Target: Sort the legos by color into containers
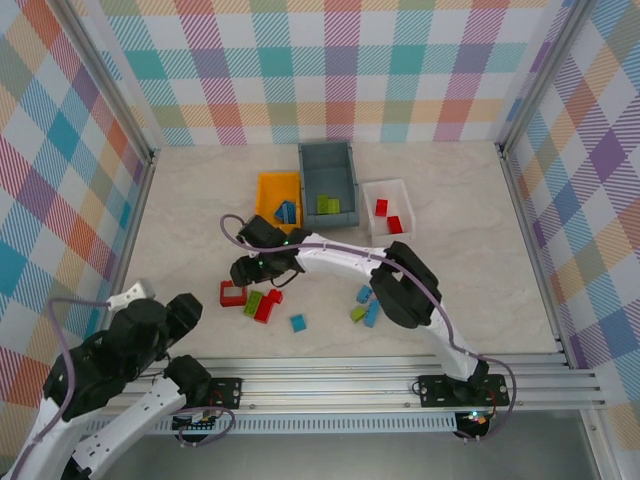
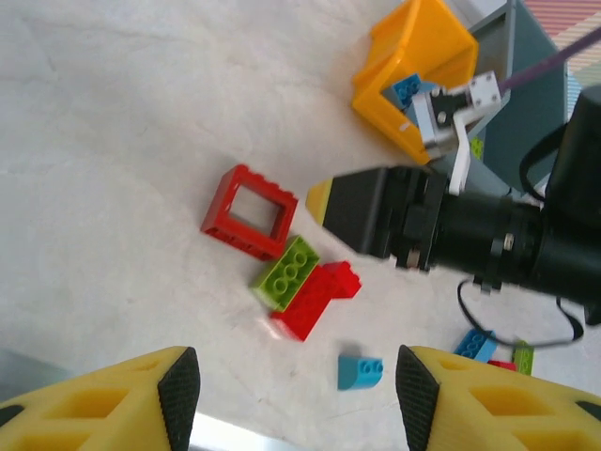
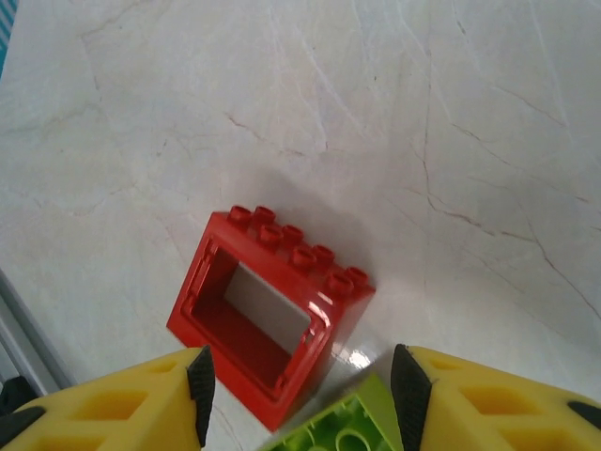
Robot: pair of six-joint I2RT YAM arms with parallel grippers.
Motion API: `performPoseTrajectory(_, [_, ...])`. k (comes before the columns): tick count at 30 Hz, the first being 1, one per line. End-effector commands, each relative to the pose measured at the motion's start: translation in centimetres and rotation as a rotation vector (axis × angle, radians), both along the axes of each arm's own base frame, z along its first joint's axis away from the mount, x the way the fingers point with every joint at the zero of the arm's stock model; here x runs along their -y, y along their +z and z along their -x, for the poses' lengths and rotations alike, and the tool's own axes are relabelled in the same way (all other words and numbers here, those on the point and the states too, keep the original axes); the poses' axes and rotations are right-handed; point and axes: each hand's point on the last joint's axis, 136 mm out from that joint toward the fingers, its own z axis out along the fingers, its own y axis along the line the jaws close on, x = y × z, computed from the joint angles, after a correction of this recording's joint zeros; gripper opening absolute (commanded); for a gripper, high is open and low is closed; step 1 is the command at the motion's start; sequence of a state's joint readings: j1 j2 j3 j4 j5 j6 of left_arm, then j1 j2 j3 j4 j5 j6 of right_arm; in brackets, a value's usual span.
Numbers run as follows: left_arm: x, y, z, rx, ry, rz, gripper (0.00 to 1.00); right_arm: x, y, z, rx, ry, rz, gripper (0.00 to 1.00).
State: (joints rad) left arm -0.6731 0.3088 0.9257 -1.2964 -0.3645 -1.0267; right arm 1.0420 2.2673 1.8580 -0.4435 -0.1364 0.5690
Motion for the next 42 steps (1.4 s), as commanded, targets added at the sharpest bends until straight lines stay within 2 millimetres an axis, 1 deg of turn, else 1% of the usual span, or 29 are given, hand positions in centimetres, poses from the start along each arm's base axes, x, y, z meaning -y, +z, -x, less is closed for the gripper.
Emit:
performPoseTrajectory(1, [-0.7, -2.2, 1.6, -0.073, -0.001, -0.001, 0.59, -0.3, -0.5, 1.3, -0.083, -0.009, 0.042, 0.54])
performPoseTrajectory(3, [-0.3, -2.2, 1.5, -0.062, -0.017, 0.009, 0.59, -0.4, -1.1, 1.4, -0.102, -0.018, 0.058, 0.53])
performPoseTrajectory(6, [0.8, -1.9, 0.9, -0.039, -0.062, 0.027, 0.6, -0.3, -2.4, 1.5, -0.121, -0.029, 0.086, 0.51])
performPoseTrajectory(11, [0.9, -1.8, 0.8, -0.028, -0.064, 0.028, 0.61, -0.8, -3.5, 1.8, -0.144, -0.03, 0.091, 0.49])
performPoseTrajectory(15, [1.1, -2.1, 0.8, -0.034, -0.069, 0.036, 0.61, -1.2, -4.1, 1.8, -0.155, -0.043, 0.101, 0.48])
performPoseTrajectory(18, [1.1, -2.4, 0.9, -0.039, -0.066, 0.042, 0.6, -1.2, -4.7, 1.5, -0.161, -0.066, 0.124, 0.43])
performPoseTrajectory(21, [1.0, -2.3, 1.0, -0.031, -0.064, 0.049, 0.6, -0.8, -5.2, 1.2, -0.155, -0.096, 0.147, 0.35])
performPoseTrajectory(23, [1.1, -2.3, 0.9, -0.031, -0.067, 0.05, 0.6, -0.6, -5.0, 0.8, -0.138, -0.114, 0.153, 0.3])
performPoseTrajectory(25, [1.3, -2.3, 0.8, -0.031, -0.072, 0.052, 0.6, -0.6, -4.2, 0.4, -0.114, -0.127, 0.141, 0.26])
performPoseTrajectory(28, [2.0, -2.5, 0.5, -0.035, -0.087, 0.064, 0.6, -0.5, -2.0, -0.5, -0.059, -0.153, 0.122, 0.21])
performPoseTrajectory(30, [2.7, -2.6, 0.2, -0.037, -0.107, 0.078, 0.6, 0.0, 0.0, -1.2, -0.006, -0.172, 0.116, 0.19])
performPoseTrajectory(33, [4.4, -2.4, -0.7, -0.03, -0.15, 0.109, 0.6, 2.2, 4.0, -2.8, 0.092, -0.229, 0.1, 0.16])
performPoseTrajectory(36, [6.8, -1.3, -2.4, -0.012, -0.211, 0.132, 0.6, 6.6, 8.2, -5.0, 0.181, -0.313, 0.085, 0.16])
performPoseTrajectory(38, [9.0, -0.1, -3.9, 0.002, -0.263, 0.144, 0.6, 11.1, 10.8, -6.7, 0.23, -0.382, 0.087, 0.16])
performPoseTrajectory(39, [10.1, 0.4, -4.8, 0.006, -0.286, 0.149, 0.6, 13.5, 11.5, -7.7, 0.247, -0.418, 0.099, 0.16])
performPoseTrajectory(40, [11.5, 1.0, -5.8, 0.014, -0.316, 0.159, 0.6, 16.5, 12.1, -8.7, 0.263, -0.462, 0.122, 0.16])
performPoseTrajectory(41, [13.0, 1.7, -6.9, 0.026, -0.344, 0.173, 0.59, 19.6, 12.5, -9.7, 0.275, -0.507, 0.148, 0.17])
performPoseTrajectory(42, [14.3, 2.1, -7.9, 0.03, -0.367, 0.181, 0.59, 22.4, 12.6, -10.6, 0.281, -0.547, 0.17, 0.17])
